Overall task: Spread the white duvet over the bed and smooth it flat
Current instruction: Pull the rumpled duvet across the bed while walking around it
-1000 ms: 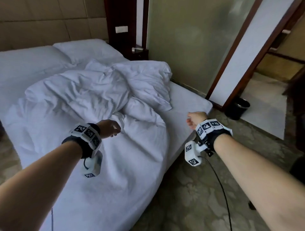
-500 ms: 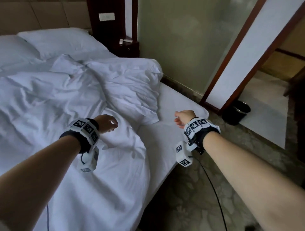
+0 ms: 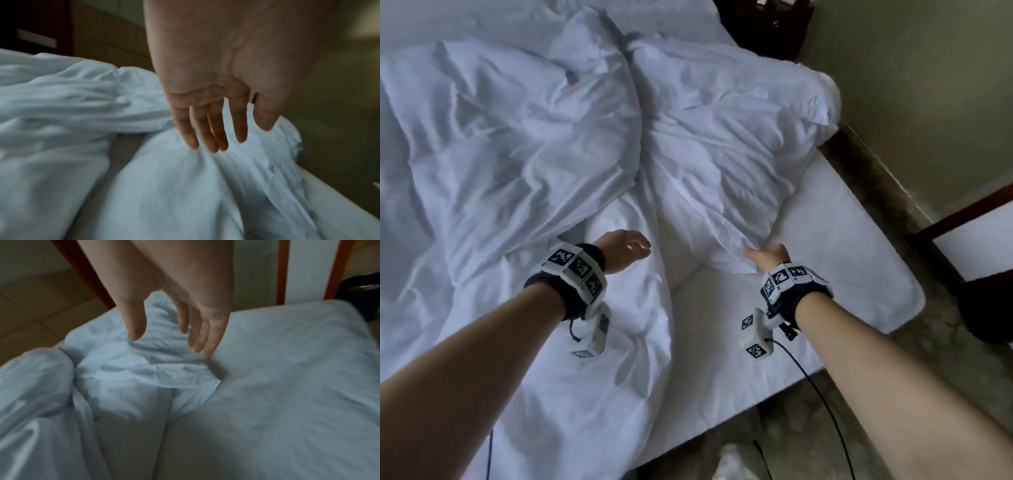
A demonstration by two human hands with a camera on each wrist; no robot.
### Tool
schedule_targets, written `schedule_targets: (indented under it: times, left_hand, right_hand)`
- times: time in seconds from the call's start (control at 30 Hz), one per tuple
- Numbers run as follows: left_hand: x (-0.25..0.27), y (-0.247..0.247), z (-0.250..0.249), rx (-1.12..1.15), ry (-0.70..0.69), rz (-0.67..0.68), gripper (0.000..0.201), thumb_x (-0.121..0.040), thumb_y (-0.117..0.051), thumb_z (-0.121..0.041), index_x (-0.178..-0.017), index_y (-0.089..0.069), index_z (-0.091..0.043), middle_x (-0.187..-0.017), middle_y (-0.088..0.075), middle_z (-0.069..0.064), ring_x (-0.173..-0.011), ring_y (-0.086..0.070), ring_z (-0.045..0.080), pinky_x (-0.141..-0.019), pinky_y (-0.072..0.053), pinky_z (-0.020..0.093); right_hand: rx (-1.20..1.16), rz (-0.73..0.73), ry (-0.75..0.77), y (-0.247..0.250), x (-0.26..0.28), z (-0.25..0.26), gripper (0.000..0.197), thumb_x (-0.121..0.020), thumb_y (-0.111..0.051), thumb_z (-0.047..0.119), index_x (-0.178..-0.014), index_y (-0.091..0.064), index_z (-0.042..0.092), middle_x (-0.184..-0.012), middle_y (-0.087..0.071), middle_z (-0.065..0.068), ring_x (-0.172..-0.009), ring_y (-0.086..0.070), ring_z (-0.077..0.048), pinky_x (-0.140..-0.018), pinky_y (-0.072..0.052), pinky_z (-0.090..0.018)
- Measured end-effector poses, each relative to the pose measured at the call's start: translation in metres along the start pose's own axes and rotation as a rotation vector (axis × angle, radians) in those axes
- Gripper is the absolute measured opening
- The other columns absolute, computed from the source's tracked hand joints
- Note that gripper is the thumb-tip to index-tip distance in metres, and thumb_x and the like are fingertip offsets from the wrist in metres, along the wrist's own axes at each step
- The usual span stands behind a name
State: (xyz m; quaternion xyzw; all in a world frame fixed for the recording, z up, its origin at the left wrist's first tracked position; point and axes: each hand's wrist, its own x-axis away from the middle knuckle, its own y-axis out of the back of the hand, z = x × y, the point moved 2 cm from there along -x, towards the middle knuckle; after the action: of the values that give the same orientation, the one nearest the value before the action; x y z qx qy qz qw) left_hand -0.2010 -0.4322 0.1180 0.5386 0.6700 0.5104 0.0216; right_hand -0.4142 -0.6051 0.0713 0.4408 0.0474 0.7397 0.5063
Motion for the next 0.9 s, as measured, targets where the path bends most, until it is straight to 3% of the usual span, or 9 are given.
schedule_targets:
  times: [0.07,0.17,0.33,0.4,0.47,0.57,0.7,0.8,0.9]
  left_hand:
    - [-0.018,-0.023,0.006,0.063,0.096,-0.017,0.029,-0.093,-0.054,-0.030,-0.118,-0.062,-0.018,-0.124,-0.062,0.007,-0.115,-0.057,0.023,-0.093,-0.040,0.025]
    - [-0.046,-0.065,0.015,0.057,0.211,-0.012,0.043,-0.089,-0.059,-0.035,-0.129,-0.053,-0.022,-0.140,-0.043,0.009,-0.127,-0.045,0.028,-0.108,-0.035,0.034]
    - [-0.063,-0.097,0.017,-0.028,0.372,-0.271,0.077,-0.076,-0.070,-0.045,-0.141,-0.031,-0.038,-0.154,-0.008,0.006,-0.140,-0.015,0.036,-0.115,-0.023,0.048]
    - [-0.066,-0.101,0.022,-0.032,0.453,-0.359,0.092,-0.073,-0.073,-0.045,-0.146,-0.019,-0.037,-0.156,-0.001,0.010,-0.144,-0.007,0.036,-0.117,-0.018,0.048]
    - [-0.069,-0.102,0.027,-0.012,0.549,-0.397,0.102,-0.074,-0.074,-0.035,-0.150,-0.006,-0.031,-0.155,-0.008,0.015,-0.143,-0.014,0.036,-0.116,-0.020,0.044]
    - [-0.072,-0.097,0.025,0.140,0.633,-0.357,0.085,-0.081,-0.062,-0.009,-0.149,-0.013,-0.020,-0.138,-0.044,0.019,-0.119,-0.049,0.038,-0.096,-0.040,0.038]
    - [-0.067,-0.078,0.000,0.233,0.567,-0.230,0.045,-0.082,-0.059,-0.011,-0.127,-0.052,-0.011,-0.114,-0.062,0.013,-0.104,-0.057,0.029,-0.080,-0.041,0.028]
    - [-0.048,-0.063,-0.031,0.258,0.416,-0.127,0.024,-0.078,-0.061,-0.020,-0.102,-0.062,-0.020,-0.085,-0.058,0.000,-0.085,-0.056,0.020,-0.070,-0.039,0.020]
    - [-0.025,-0.055,-0.060,0.259,0.254,0.044,0.013,-0.083,-0.057,-0.005,-0.082,-0.056,-0.018,-0.064,-0.049,-0.008,-0.063,-0.050,0.009,-0.049,-0.039,0.004]
  right_hand:
    - [0.039,0.008,-0.034,-0.014,-0.035,-0.005,0.073,-0.074,-0.074,0.031,-0.130,-0.041,-0.002,-0.123,-0.052,-0.008,-0.113,-0.053,-0.023,-0.095,-0.043,-0.033]
    - [0.113,0.044,-0.112,-0.034,-0.082,-0.018,0.088,-0.074,-0.075,0.033,-0.143,-0.027,0.003,-0.147,-0.034,-0.014,-0.136,-0.037,-0.030,-0.111,-0.033,-0.039]
    - [0.304,0.106,-0.124,-0.046,-0.138,-0.032,0.108,-0.080,-0.067,0.047,-0.150,0.004,0.005,-0.158,-0.006,-0.014,-0.147,-0.009,-0.028,-0.119,-0.012,-0.040]
    - [0.244,0.121,-0.100,-0.053,-0.157,-0.032,0.109,-0.078,-0.072,0.039,-0.150,0.002,0.007,-0.157,-0.013,-0.014,-0.145,-0.016,-0.029,-0.118,-0.018,-0.041]
    - [0.224,0.172,-0.039,-0.060,-0.168,-0.023,0.094,-0.079,-0.073,0.025,-0.148,-0.014,0.005,-0.151,-0.030,-0.015,-0.139,-0.033,-0.029,-0.113,-0.028,-0.036]
    - [0.271,0.139,0.050,-0.061,-0.169,-0.007,0.067,-0.081,-0.069,0.019,-0.137,-0.036,0.001,-0.139,-0.045,-0.015,-0.127,-0.048,-0.030,-0.104,-0.037,-0.034]
    - [0.309,-0.078,0.223,-0.046,-0.148,0.026,0.054,-0.081,-0.062,0.018,-0.128,-0.040,0.003,-0.134,-0.041,-0.019,-0.122,-0.044,-0.036,-0.096,-0.038,-0.042]
    - [0.226,0.086,0.422,-0.050,-0.120,0.066,0.037,-0.089,-0.058,0.024,-0.117,-0.051,0.001,-0.119,-0.057,-0.017,-0.112,-0.055,-0.033,-0.089,-0.042,-0.034]
    - [0.264,0.360,0.443,-0.065,-0.082,0.104,0.047,-0.094,-0.049,0.041,-0.123,-0.051,0.005,-0.118,-0.061,-0.012,-0.116,-0.056,-0.029,-0.094,-0.041,-0.030]
